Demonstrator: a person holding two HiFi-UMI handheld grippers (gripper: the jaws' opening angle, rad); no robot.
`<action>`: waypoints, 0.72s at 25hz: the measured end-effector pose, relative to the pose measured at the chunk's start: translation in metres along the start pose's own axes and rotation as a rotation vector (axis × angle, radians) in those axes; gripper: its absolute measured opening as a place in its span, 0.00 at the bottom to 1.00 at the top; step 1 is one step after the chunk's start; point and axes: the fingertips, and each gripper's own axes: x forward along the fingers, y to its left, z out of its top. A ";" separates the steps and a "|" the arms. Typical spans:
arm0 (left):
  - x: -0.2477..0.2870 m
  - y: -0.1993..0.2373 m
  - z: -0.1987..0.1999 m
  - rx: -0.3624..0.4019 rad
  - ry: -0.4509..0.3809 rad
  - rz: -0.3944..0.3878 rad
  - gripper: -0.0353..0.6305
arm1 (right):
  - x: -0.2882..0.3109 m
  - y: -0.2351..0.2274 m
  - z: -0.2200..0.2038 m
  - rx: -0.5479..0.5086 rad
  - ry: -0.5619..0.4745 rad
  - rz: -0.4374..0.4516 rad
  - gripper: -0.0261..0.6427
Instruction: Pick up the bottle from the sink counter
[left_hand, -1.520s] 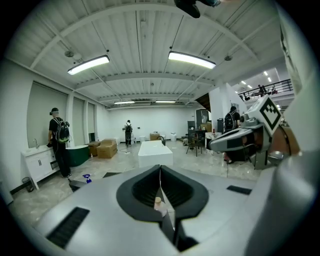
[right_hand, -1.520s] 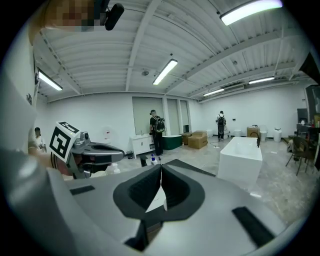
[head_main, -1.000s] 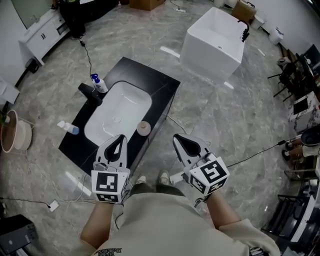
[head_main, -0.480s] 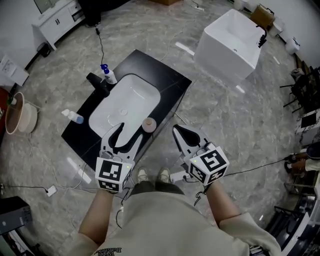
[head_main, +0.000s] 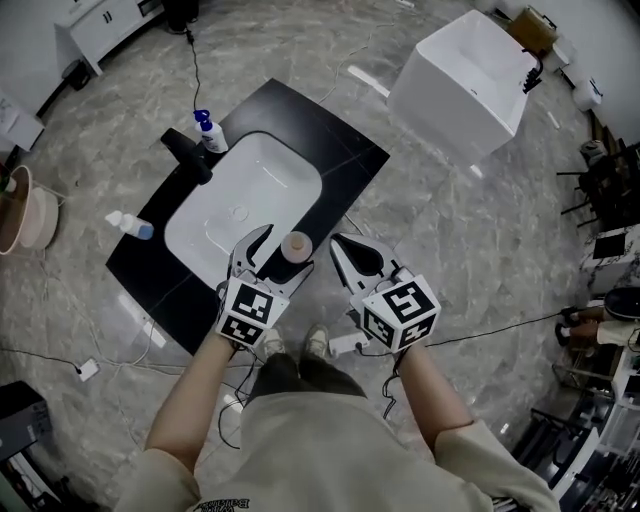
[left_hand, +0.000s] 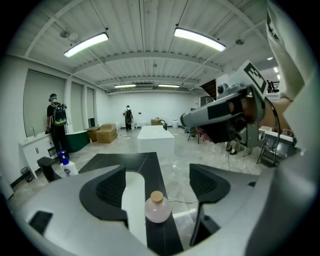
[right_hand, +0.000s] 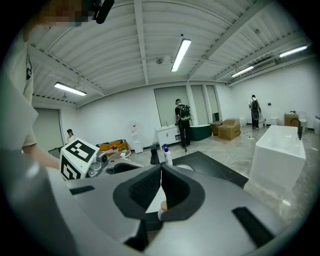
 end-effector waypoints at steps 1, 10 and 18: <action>0.010 0.002 -0.009 -0.005 0.015 -0.008 0.62 | 0.006 -0.001 -0.005 0.002 0.010 0.004 0.03; 0.080 0.005 -0.086 -0.013 0.158 -0.077 0.63 | 0.049 -0.014 -0.047 0.035 0.080 0.021 0.03; 0.118 0.004 -0.139 -0.006 0.220 -0.117 0.63 | 0.077 -0.023 -0.071 0.065 0.019 0.074 0.04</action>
